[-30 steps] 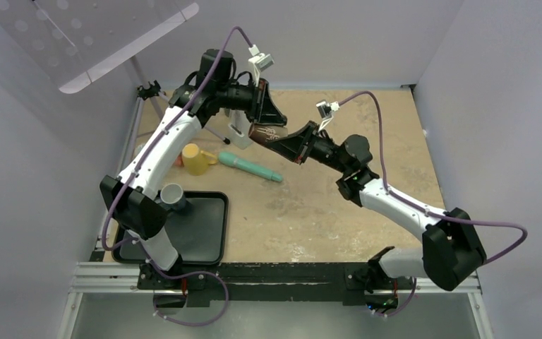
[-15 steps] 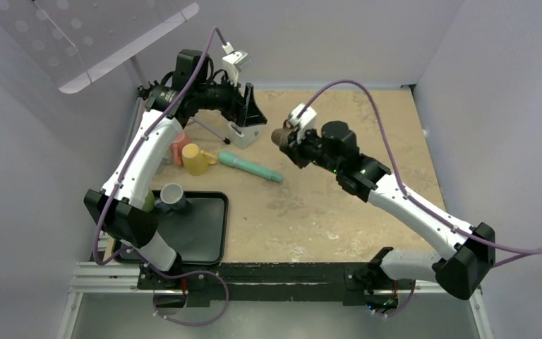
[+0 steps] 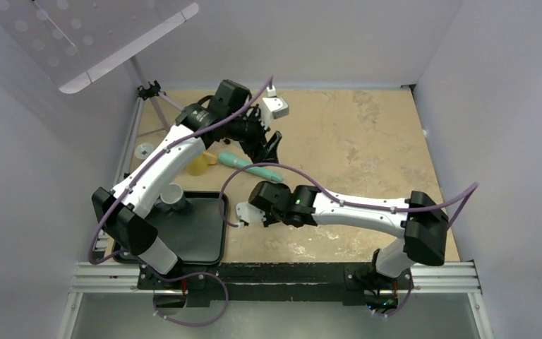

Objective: Turn the mug right side up

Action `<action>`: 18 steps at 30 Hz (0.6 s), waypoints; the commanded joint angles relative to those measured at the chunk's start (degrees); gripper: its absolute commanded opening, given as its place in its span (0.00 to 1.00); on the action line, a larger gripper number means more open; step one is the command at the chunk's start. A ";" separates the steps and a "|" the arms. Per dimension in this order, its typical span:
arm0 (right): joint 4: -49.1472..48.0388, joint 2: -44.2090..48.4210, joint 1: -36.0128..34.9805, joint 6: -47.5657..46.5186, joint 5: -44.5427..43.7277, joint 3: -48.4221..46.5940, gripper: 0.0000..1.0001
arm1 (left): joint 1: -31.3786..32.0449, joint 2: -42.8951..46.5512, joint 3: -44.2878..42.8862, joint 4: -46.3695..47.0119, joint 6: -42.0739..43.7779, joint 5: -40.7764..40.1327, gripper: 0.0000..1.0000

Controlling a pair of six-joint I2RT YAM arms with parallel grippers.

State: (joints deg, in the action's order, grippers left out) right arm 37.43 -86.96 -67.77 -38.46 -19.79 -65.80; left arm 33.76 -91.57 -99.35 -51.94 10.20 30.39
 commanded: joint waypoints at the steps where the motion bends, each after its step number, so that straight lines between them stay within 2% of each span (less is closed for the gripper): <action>1: 4.77 -1.83 -3.53 -5.66 -1.83 -3.79 0.00 | 2.25 2.44 7.59 0.16 4.43 -3.10 0.85; 7: 5.16 -6.80 -5.15 -4.33 -1.11 -7.24 0.00 | 6.03 2.37 16.25 3.99 6.21 -8.07 0.83; 14: 4.03 -8.48 -5.27 -2.15 2.27 -9.43 0.00 | 8.34 2.71 23.53 10.34 3.49 -9.05 0.82; 18: 2.67 -8.79 -5.26 -0.49 2.77 -9.94 0.00 | 9.30 2.14 29.18 13.30 2.93 -11.91 0.74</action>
State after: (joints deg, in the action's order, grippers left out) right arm 42.35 -96.33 -72.86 -40.91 -17.87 -72.66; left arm 42.13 -90.78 -74.28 -43.70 14.00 21.32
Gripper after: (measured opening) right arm 0.117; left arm 0.784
